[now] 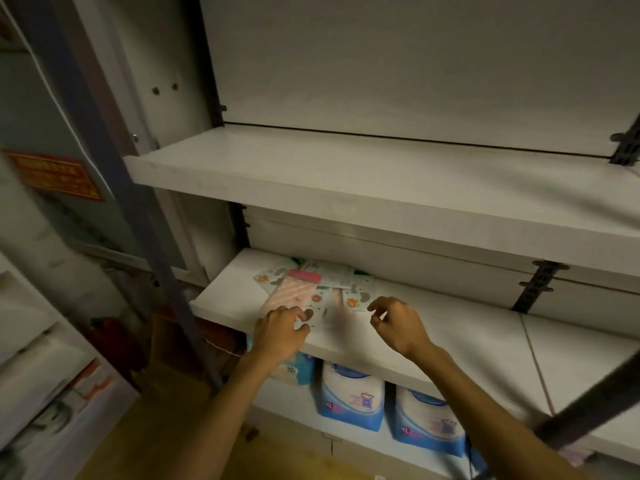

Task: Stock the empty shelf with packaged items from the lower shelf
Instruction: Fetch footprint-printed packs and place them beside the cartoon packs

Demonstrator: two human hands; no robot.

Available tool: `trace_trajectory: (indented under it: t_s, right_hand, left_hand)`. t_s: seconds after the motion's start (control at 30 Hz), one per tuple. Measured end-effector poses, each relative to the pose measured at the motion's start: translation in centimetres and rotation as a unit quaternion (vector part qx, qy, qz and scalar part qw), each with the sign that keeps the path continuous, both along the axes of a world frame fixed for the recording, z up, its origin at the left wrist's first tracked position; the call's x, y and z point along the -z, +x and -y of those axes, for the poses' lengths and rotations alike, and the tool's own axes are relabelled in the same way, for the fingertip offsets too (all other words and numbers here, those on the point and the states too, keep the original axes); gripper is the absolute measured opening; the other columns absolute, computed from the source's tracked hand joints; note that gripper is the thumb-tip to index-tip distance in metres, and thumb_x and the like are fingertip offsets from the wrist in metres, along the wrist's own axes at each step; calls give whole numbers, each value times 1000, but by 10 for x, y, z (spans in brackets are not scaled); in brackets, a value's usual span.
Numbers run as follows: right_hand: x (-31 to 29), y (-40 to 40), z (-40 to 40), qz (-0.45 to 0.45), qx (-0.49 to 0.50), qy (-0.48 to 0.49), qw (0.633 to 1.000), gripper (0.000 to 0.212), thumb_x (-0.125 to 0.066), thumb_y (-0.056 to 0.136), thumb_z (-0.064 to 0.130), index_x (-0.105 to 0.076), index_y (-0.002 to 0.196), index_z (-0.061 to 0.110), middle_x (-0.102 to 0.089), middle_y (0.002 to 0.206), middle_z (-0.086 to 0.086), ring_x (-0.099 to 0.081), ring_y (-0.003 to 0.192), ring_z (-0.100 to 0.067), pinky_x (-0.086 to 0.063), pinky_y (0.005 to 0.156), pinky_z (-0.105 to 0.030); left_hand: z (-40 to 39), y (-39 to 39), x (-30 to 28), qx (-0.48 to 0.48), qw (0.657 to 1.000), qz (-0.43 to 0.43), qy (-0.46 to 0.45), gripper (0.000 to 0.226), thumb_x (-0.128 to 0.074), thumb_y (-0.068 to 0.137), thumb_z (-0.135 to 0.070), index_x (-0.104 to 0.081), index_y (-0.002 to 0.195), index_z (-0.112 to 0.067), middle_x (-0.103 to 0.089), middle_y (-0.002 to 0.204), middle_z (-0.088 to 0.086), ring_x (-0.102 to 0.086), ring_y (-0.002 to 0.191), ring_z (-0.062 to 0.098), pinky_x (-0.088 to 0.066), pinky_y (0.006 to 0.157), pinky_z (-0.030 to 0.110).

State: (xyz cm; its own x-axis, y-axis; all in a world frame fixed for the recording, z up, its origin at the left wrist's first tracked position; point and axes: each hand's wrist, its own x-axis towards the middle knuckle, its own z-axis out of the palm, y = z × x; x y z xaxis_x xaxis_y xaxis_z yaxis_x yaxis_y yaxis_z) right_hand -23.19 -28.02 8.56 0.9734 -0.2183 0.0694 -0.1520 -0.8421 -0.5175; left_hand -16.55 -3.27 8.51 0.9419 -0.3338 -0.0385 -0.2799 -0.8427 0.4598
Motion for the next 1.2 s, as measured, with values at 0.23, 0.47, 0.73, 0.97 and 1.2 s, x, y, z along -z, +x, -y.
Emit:
trace_trajectory:
  t_s: [0.23,0.47,0.73,0.97,1.2]
  right_hand:
    - [28,52,-36,-51,34,33,998,25,-61,88,24,-69,112,23,-72,105,4,-63,88,-14,-47,76,-25]
    - [56,82,-74,-132,106,85,982,26,-61,92,25,-66,117,18,-71,112,-4,-65,100,-21,-47,81,-25]
    - [83,120,-113,-179,229,122,949,33,-64,89,33,-55,116,17,-63,120,-8,-62,104,-23,-54,94,-36]
    - [95,147,-145,-226,310,107,917,122,-76,57,74,-14,145,16,-26,142,-13,-43,127,-32,-46,101,-43]
    - [99,151,-139,-187,352,175,900,105,-88,65,45,-26,142,10,-29,144,-16,-45,127,-30,-46,101,-37]
  left_hand:
    - [-33,70,42,-50,997,-45,31,31,-60,90,-45,-66,114,-26,-67,117,4,-62,106,25,-51,90,37]
    - [-42,124,83,-89,989,-82,87,67,-55,76,-75,-58,112,-19,-57,116,9,-56,101,24,-50,89,41]
    - [-29,156,103,-76,983,-88,144,110,-50,60,-95,-44,134,-13,-39,132,12,-41,118,27,-34,98,40]
    - [-23,185,128,-119,975,-180,55,125,-67,29,-91,-47,127,-16,-50,125,9,-48,116,28,-45,98,40]
    - [-49,238,203,-130,955,-257,-77,126,-66,6,-94,-56,115,-31,-63,117,-1,-59,110,24,-53,92,42]
